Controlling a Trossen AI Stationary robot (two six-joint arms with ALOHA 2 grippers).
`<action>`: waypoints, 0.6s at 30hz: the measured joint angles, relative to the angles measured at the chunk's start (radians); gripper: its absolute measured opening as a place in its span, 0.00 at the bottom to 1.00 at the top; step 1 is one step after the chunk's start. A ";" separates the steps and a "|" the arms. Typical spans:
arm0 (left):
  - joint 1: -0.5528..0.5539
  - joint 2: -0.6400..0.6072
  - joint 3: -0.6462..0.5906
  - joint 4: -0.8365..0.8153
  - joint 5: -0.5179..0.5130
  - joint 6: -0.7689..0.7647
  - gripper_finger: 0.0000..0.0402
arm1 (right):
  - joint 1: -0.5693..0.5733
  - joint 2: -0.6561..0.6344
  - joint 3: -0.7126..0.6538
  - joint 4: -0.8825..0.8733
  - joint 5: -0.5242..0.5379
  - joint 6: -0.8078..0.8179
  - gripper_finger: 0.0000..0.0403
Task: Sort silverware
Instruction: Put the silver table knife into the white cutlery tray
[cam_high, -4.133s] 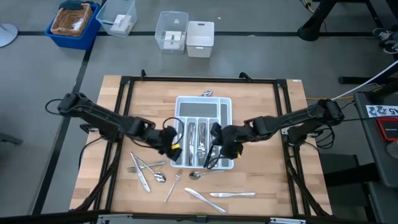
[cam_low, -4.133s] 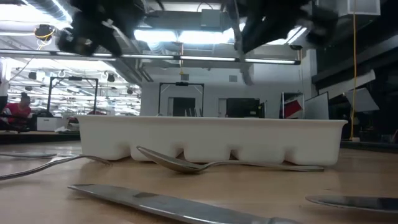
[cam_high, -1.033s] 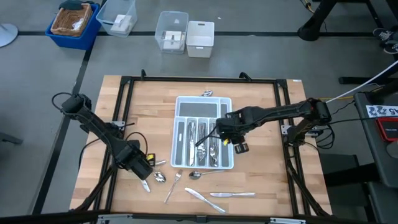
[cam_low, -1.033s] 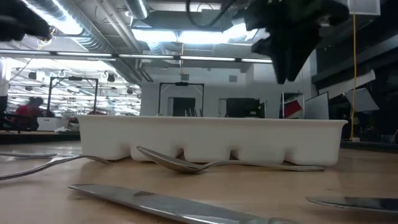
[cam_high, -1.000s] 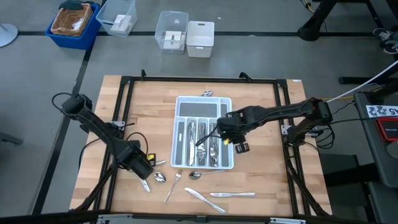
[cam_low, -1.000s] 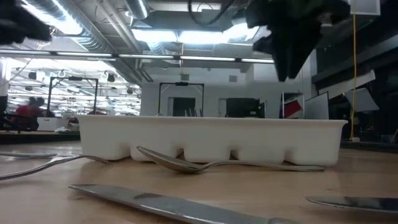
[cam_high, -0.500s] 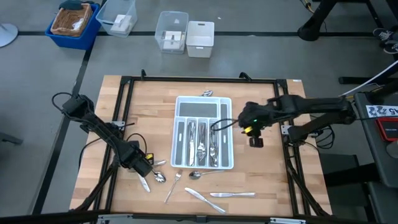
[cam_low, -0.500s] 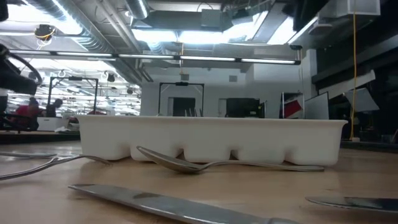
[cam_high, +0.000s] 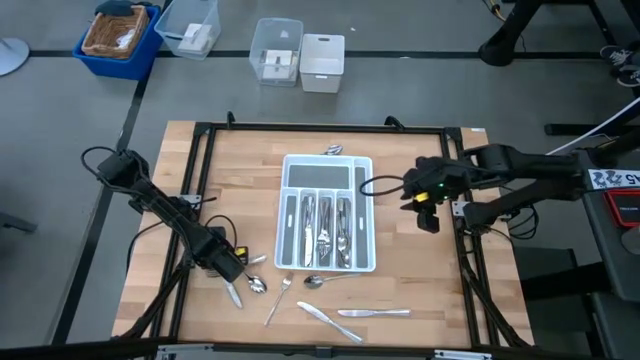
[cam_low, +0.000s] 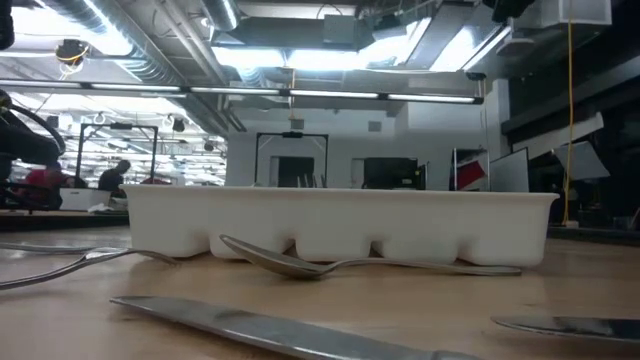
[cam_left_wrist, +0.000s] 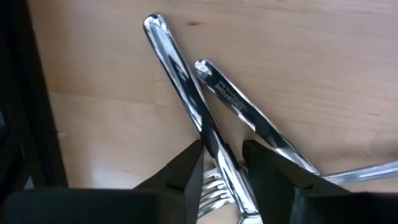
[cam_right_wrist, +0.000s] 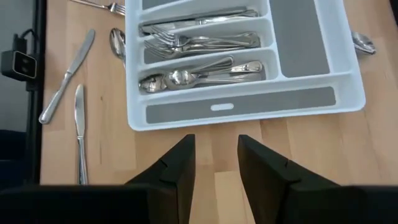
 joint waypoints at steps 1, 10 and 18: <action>0.000 0.000 0.000 0.001 0.000 0.004 0.25 | 0.000 -0.004 0.000 0.000 0.000 0.000 0.30; 0.000 0.001 0.000 0.002 -0.002 0.007 0.05 | -0.001 -0.017 0.000 0.000 0.000 0.000 0.30; -0.001 -0.027 -0.003 0.009 -0.011 0.017 0.07 | -0.001 -0.017 0.000 0.000 0.000 -0.011 0.30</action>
